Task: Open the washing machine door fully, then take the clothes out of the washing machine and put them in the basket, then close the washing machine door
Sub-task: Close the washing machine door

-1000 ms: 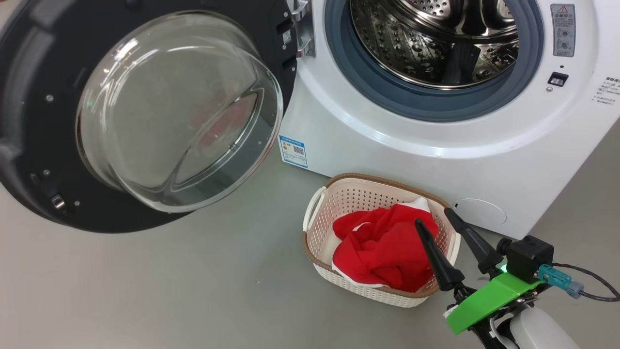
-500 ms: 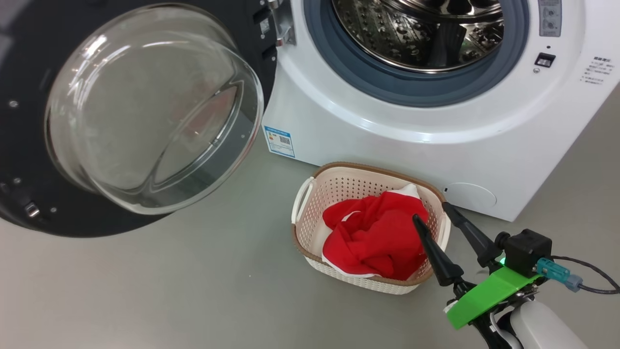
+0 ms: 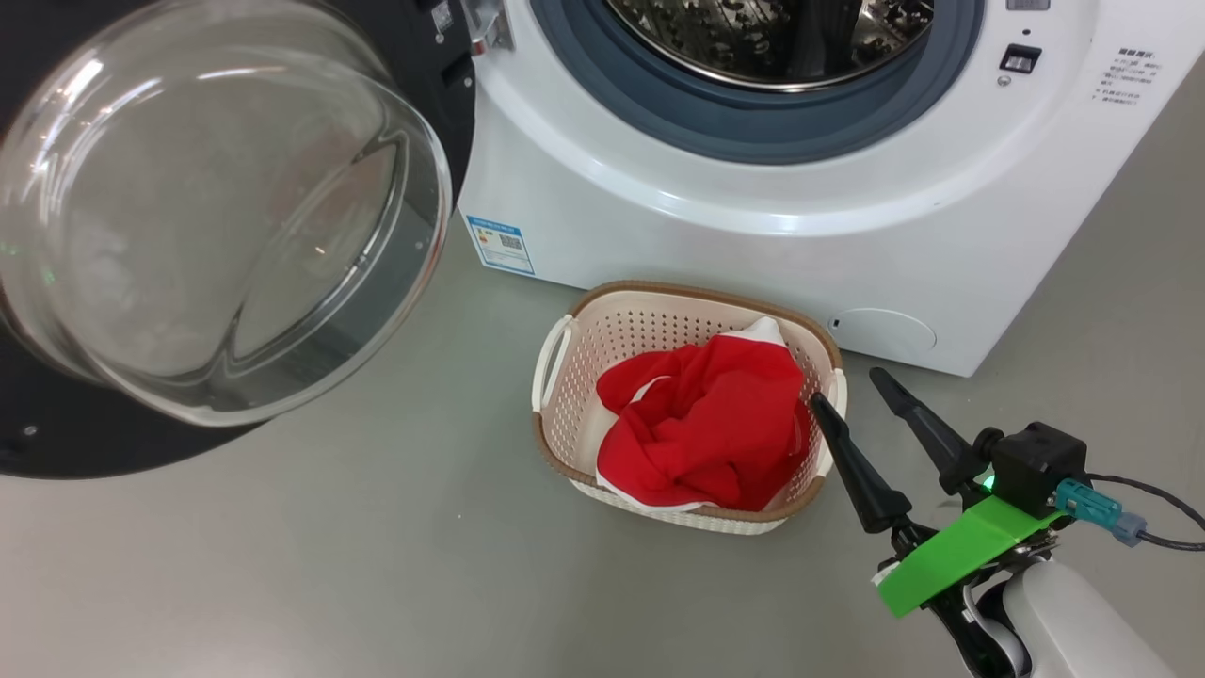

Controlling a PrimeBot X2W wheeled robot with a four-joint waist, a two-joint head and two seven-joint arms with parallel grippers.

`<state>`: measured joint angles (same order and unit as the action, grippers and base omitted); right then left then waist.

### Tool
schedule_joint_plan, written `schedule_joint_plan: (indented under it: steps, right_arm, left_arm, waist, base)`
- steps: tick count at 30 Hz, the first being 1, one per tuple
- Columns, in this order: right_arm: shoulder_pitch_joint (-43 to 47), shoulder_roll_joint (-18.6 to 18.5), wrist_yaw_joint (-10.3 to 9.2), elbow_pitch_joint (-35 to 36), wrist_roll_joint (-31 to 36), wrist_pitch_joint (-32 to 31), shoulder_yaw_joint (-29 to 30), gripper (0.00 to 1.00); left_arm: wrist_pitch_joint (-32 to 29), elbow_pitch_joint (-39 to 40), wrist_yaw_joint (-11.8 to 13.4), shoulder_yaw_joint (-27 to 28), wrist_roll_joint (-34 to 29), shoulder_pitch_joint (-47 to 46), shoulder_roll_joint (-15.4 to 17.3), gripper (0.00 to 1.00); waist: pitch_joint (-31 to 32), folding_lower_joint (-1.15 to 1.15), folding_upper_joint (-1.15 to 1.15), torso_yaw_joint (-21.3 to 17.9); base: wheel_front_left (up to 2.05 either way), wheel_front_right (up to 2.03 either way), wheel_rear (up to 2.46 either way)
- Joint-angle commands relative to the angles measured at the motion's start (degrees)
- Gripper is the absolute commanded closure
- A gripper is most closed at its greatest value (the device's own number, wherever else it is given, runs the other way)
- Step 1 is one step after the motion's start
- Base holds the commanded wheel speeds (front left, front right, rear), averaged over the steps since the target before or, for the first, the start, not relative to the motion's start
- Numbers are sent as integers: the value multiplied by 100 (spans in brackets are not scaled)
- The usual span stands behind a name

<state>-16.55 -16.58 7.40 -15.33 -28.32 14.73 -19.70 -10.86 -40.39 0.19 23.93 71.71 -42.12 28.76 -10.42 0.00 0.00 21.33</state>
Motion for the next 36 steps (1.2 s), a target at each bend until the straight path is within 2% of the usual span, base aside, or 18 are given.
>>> schedule_joint_plan:
  steps: [1, 19, 36]
  right_arm:
    - [-154, -14, 9, 165, 12, 27, -111, 0]
    - [-349, -62, 9, 165, 53, 27, -115, 0]
    - [-338, -12, 9, 127, 35, 27, -94, 0]
  left_arm:
    - [-30, 52, -29, 135, 28, -167, 452, 100]
    - [-263, -1109, -35, 290, 299, -703, 672, 100]
    - [-1092, -1251, -13, 154, 489, -823, 612, 100]
  waist:
    - [-67, 0, 0, -42]
    - [-399, 0, 0, -252]
    - [-317, 0, 0, -301]
  base:
    - [0, 0, 0]
    - [0, 0, 0]
    - [0, 0, 0]
